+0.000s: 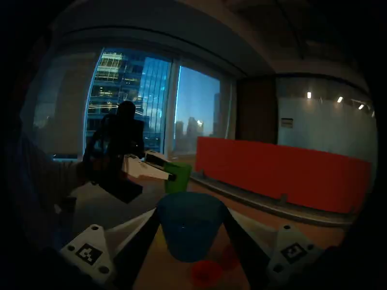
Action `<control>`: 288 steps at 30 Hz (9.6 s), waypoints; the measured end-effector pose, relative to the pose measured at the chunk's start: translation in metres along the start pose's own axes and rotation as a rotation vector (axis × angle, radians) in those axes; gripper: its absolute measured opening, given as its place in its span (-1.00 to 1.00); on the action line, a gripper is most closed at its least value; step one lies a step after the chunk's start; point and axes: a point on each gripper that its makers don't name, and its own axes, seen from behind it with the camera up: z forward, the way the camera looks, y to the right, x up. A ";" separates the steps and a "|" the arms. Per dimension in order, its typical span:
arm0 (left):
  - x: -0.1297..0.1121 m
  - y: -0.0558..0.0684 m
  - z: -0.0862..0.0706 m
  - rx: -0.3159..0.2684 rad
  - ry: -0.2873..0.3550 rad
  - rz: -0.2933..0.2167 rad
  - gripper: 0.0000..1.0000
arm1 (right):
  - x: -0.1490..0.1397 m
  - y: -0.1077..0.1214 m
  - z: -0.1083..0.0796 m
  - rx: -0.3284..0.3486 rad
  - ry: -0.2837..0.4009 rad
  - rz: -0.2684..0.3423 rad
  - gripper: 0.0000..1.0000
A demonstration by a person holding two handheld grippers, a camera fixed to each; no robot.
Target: Pour water
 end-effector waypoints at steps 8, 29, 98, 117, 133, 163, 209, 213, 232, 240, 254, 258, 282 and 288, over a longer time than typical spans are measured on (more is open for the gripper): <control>0.007 0.008 -0.013 0.005 0.024 0.031 0.72 | 0.002 -0.003 0.002 0.002 -0.006 -0.009 0.85; -0.008 0.034 -0.046 0.000 0.042 0.036 0.72 | 0.025 -0.015 0.018 0.040 0.012 -0.060 0.85; -0.045 0.120 -0.072 -0.135 0.073 0.047 0.72 | 0.134 -0.026 0.086 -0.013 0.082 -0.845 0.85; -0.044 0.135 -0.068 -0.174 0.068 0.058 0.72 | 0.146 -0.027 0.096 -0.033 0.064 -1.041 0.85; -0.044 0.138 -0.066 -0.184 0.067 0.063 0.71 | 0.155 -0.022 0.095 -0.062 0.073 -1.129 0.85; -0.040 0.140 -0.068 -0.184 0.072 0.075 0.71 | 0.180 -0.019 0.092 -0.133 0.087 -1.312 0.84; -0.041 0.135 -0.060 -0.182 0.066 0.074 0.71 | 0.201 -0.025 0.094 -0.198 0.072 -1.650 0.84; -0.042 0.134 -0.059 -0.180 0.065 0.073 0.71 | 0.199 -0.028 0.095 -0.193 0.071 -1.663 0.84; -0.039 0.134 -0.063 -0.171 0.072 0.077 0.71 | 0.191 -0.022 0.088 -0.191 0.112 -1.310 0.84; -0.039 0.135 -0.064 -0.168 0.072 0.084 0.71 | 0.191 -0.013 0.078 -0.177 0.150 -0.880 0.84; -0.035 0.132 -0.067 -0.153 0.078 0.096 0.71 | 0.174 -0.018 0.068 -0.091 0.141 -0.201 0.84; -0.033 0.132 -0.068 -0.149 0.080 0.097 0.71 | 0.165 -0.015 0.068 -0.067 0.117 -0.071 0.84; -0.032 0.098 -0.096 -0.057 0.079 0.113 0.71 | 0.113 0.010 0.042 -0.099 0.051 0.025 0.84; -0.034 0.084 -0.105 -0.019 0.071 0.111 0.71 | 0.101 0.008 0.037 -0.091 0.047 0.026 0.84</control>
